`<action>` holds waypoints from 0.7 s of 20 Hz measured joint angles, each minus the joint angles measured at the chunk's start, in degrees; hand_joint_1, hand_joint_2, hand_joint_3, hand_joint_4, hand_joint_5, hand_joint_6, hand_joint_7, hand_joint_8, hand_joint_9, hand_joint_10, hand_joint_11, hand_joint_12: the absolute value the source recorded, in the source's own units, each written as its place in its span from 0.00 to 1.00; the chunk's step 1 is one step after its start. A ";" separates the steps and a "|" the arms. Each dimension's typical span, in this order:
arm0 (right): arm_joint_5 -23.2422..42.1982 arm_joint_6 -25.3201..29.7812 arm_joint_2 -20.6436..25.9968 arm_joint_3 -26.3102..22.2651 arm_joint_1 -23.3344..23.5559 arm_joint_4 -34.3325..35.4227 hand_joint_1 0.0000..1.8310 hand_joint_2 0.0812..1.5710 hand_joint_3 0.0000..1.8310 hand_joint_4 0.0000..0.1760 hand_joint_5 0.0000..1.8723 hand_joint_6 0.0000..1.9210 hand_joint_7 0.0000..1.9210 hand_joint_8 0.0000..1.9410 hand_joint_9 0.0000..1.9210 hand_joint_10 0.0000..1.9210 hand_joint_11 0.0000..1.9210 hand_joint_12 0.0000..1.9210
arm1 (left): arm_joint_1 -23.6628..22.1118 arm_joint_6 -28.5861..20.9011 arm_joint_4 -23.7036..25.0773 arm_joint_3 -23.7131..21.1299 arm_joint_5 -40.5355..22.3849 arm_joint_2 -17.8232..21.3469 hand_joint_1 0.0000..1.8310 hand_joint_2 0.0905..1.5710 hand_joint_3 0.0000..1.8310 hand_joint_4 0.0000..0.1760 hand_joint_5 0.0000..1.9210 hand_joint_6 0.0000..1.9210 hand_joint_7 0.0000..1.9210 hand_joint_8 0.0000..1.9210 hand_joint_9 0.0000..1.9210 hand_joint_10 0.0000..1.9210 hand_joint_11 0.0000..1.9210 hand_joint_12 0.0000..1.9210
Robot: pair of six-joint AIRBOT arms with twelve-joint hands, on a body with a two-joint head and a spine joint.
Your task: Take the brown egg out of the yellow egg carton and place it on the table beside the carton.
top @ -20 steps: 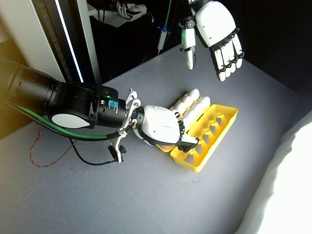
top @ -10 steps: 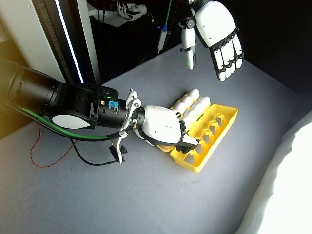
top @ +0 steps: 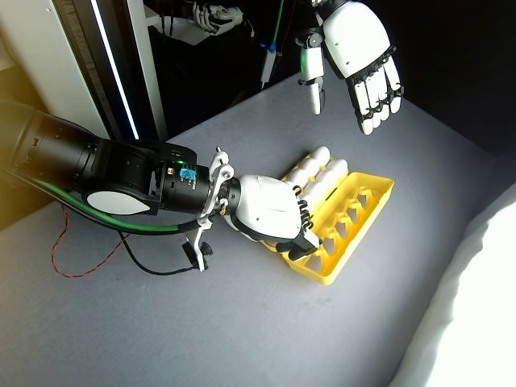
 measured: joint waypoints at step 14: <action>-5.11 0.35 3.54 0.11 4.37 0.59 0.81 0.72 0.00 0.00 0.46 0.55 0.47 0.54 0.48 0.63 0.31 0.88 | -0.07 0.13 -0.15 0.00 0.13 0.00 0.09 0.84 0.00 0.00 0.19 0.00 0.21 0.00 0.19 0.00 0.07 0.19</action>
